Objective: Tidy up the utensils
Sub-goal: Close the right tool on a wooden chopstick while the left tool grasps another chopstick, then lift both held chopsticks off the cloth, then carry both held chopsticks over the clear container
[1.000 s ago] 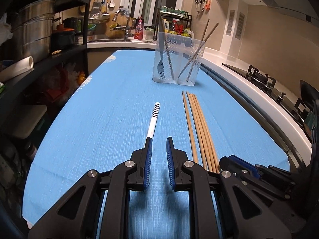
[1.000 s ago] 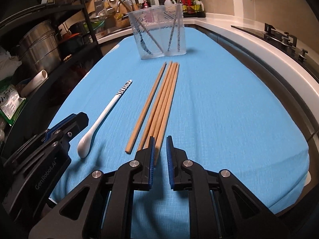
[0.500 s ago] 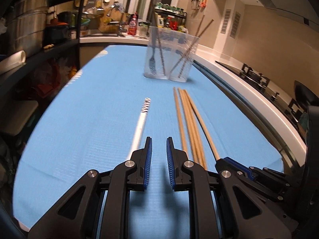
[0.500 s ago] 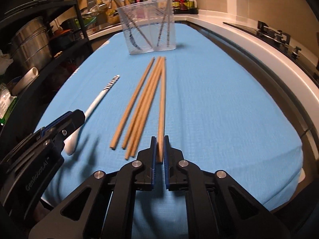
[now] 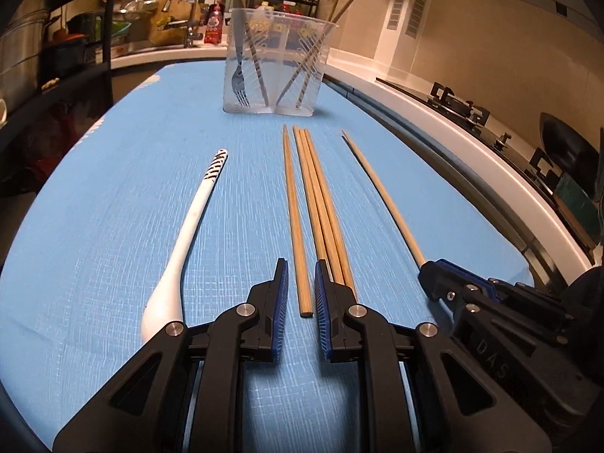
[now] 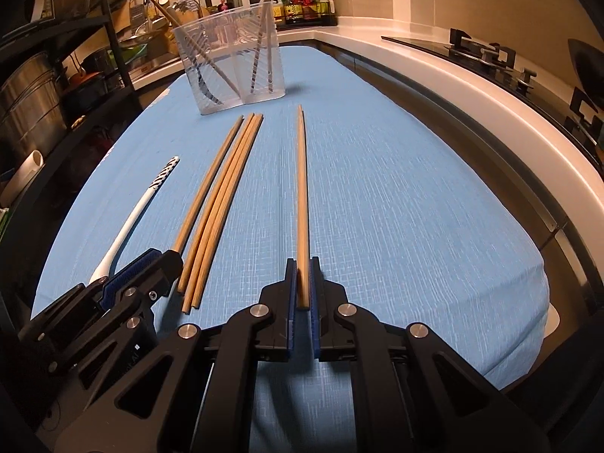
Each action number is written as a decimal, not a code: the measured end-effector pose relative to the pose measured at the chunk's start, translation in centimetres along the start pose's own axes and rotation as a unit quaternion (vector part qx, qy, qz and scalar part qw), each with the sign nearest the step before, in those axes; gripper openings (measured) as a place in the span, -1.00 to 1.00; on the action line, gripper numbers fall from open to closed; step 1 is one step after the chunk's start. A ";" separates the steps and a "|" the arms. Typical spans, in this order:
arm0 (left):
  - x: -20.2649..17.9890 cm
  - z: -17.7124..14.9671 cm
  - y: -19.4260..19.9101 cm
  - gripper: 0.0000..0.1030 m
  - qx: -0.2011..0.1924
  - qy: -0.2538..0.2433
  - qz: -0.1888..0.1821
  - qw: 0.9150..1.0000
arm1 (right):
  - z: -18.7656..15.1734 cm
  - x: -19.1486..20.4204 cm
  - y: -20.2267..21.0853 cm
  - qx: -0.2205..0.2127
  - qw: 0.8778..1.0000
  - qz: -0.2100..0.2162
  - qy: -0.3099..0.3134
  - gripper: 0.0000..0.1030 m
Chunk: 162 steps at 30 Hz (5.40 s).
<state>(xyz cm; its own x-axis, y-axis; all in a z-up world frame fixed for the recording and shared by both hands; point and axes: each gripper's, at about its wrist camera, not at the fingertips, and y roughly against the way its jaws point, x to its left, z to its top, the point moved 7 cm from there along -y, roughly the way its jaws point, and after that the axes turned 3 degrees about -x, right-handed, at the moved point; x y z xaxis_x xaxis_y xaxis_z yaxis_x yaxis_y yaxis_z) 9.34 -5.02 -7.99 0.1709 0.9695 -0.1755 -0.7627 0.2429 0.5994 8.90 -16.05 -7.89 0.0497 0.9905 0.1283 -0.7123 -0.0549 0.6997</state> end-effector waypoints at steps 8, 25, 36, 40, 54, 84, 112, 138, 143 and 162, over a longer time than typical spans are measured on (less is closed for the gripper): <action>1.8 -0.4 1.3 -0.87 -0.015 -0.003 0.063 0.998 | -0.1 0.6 0.0 -0.005 1.000 0.002 0.012 -0.88; 2.5 -0.7 2.1 -0.86 -0.067 -0.029 0.113 0.991 | -0.4 1.4 -0.1 -0.018 0.999 0.004 0.033 -0.87; 2.7 -0.7 2.1 -0.86 -0.069 -0.022 0.113 0.991 | -0.3 1.1 0.0 -0.024 0.999 -0.008 0.033 -0.87; 2.8 -0.6 2.0 -0.86 -0.072 -0.022 0.114 0.991 | -0.3 1.1 0.0 -0.026 0.999 -0.009 0.032 -0.87; 2.8 -0.5 2.0 -0.87 -0.075 -0.024 0.120 0.990 | -0.1 0.9 0.4 -0.028 0.999 -0.012 0.032 -0.89; 1.0 7.9 10.3 -0.87 -0.193 -0.037 0.110 0.974 | 8.1 1.5 9.5 -0.154 0.983 -0.025 0.092 -0.89; 1.8 21.1 9.2 -0.87 -0.141 -0.017 0.059 0.988 | 21.3 3.0 11.1 -0.165 0.981 0.029 0.095 -0.89; 1.4 27.3 7.3 -0.87 -0.116 -0.034 0.042 0.992 | 28.7 4.8 10.4 -0.134 0.983 0.052 0.111 -0.89; 1.5 30.8 7.1 -0.87 -0.111 -0.035 0.038 0.992 | 32.3 5.9 11.2 -0.147 0.980 0.062 0.116 -0.89; 1.7 41.9 2.9 -0.87 -0.144 -0.024 0.025 0.989 | 41.3 9.2 7.4 -0.171 0.975 0.072 0.126 -0.89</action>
<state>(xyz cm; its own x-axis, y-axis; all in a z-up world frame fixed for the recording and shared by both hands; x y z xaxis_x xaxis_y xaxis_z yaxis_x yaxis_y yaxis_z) 33.62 -1.39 26.19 0.1526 0.9822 -0.1095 -0.9158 0.1822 0.3579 32.99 -12.55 27.49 -0.2105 0.9776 0.0008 -0.8931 -0.1926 0.4065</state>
